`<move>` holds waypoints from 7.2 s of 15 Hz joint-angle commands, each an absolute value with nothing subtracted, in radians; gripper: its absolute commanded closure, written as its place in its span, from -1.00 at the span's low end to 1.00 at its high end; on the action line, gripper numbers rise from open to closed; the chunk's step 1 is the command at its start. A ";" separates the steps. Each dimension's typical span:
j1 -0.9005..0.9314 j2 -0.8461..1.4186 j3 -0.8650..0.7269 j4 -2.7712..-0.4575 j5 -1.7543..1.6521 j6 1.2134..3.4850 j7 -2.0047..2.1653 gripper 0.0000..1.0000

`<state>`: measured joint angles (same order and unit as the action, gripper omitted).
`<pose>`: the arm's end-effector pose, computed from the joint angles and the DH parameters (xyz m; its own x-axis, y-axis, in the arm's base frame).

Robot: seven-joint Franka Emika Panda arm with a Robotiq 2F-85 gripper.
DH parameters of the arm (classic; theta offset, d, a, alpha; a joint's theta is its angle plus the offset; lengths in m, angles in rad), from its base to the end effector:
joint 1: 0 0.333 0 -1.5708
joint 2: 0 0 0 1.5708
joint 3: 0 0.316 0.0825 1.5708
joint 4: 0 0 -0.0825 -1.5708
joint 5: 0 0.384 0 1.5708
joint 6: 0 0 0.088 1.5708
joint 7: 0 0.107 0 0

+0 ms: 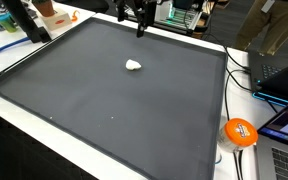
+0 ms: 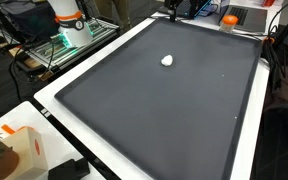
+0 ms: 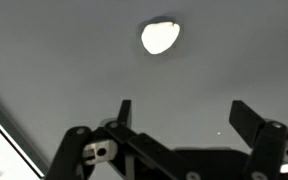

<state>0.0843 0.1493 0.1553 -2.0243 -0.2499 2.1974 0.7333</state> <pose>0.5686 0.1278 0.3803 0.9335 -0.3334 0.1319 -0.3493 -0.9285 0.1256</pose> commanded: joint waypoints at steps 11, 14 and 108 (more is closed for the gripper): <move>0.131 0.364 0.077 -1.757 -0.201 1.970 0.420 -1.00; 0.133 0.421 0.070 -1.677 -0.186 1.877 0.364 -1.00; 0.072 0.924 0.030 -1.067 0.028 1.510 0.234 -1.00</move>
